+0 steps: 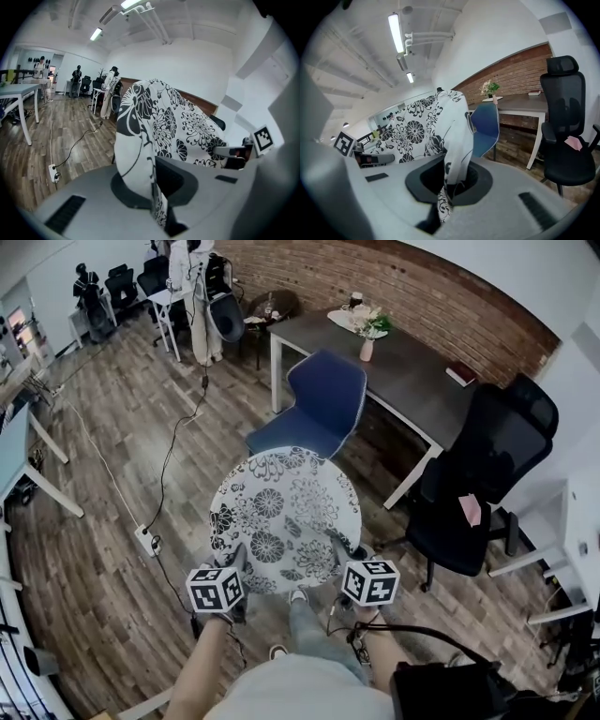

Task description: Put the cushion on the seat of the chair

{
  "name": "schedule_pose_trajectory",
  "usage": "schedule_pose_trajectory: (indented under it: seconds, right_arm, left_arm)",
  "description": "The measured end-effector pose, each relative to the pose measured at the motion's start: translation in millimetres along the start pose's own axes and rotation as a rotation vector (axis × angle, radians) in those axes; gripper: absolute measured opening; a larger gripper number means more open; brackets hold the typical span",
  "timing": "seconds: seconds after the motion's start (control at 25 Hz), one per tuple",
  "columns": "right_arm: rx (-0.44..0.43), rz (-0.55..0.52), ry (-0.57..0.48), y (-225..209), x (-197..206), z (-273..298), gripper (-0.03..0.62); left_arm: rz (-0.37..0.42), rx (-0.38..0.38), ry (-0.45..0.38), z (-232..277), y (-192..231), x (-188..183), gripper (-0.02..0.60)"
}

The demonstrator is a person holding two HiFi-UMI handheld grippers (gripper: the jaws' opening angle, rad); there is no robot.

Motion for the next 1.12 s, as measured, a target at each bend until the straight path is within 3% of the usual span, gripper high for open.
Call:
schedule_pose_trajectory:
  seconds: [0.44, 1.12]
  right_arm:
    - [-0.028, -0.031, 0.004, -101.6, -120.1, 98.3, 0.011]
    - [-0.03, 0.006, 0.039, -162.4, -155.3, 194.3, 0.011]
  left_arm:
    - [-0.025, -0.018, -0.033, 134.3, -30.3, -116.2, 0.009]
    - [-0.016, -0.01, 0.004, 240.7, -14.0, -162.0, 0.009]
Point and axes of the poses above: the fingertips, and each gripper's own axes: z forward along the fingers, y to its left, x out of its underside, the point moved 8 cm from there along -z, backward along the fingers, and after that the axes turned 7 degrees about -x, right-handed, at the moved point
